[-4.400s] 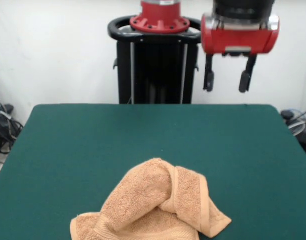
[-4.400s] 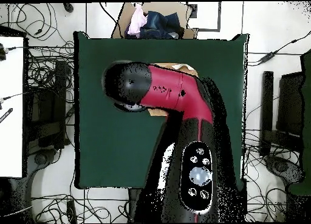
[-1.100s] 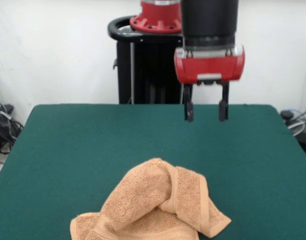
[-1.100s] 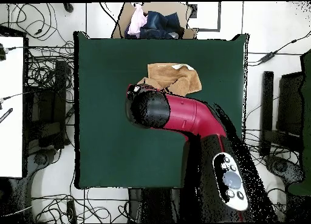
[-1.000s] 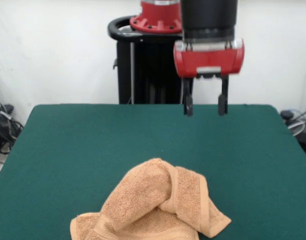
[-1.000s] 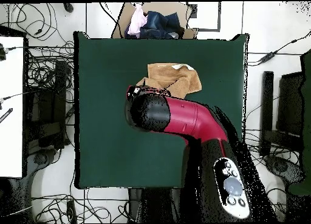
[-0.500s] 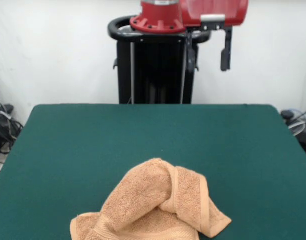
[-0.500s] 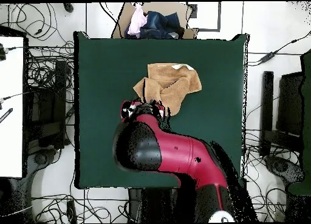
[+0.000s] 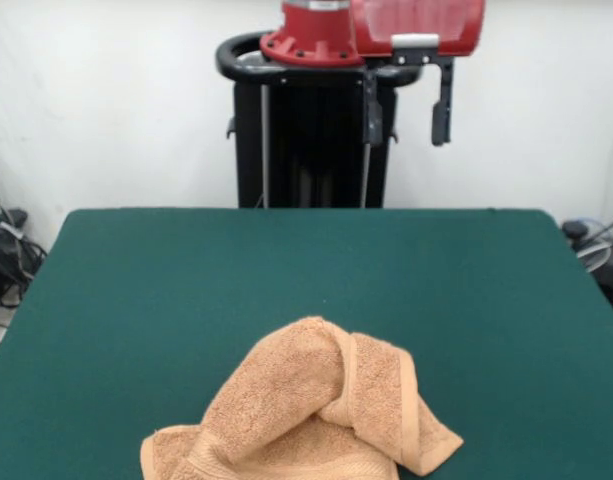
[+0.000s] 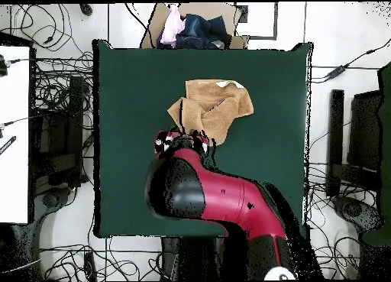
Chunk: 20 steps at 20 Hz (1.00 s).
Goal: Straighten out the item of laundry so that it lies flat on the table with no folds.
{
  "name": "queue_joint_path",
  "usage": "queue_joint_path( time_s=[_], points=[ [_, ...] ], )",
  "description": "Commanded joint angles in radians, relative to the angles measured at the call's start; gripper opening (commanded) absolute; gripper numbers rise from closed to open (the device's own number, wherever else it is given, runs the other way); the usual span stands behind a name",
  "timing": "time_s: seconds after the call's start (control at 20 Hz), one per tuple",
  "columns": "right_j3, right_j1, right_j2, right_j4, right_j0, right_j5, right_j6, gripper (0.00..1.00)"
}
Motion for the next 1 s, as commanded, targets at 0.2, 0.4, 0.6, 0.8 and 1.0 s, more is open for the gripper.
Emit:
queue_joint_path(
  time_s=[0.2, 0.4, 0.6, 0.8, 1.0],
  points=[
    [-0.332, 0.101, -0.045, -0.01, 0.107, 0.525, 0.222, 1.0],
    [-0.489, 0.158, -0.046, -0.046, 0.135, 0.68, 0.244, 1.0],
    [-0.63, 0.186, -0.055, -0.075, 0.16, 0.848, 0.272, 1.0],
    [-0.662, 0.184, -0.07, -0.067, 0.175, 0.899, 0.29, 1.0],
    [-0.444, 0.106, -0.113, -0.032, 0.194, 0.675, 0.285, 1.0]
  ],
)
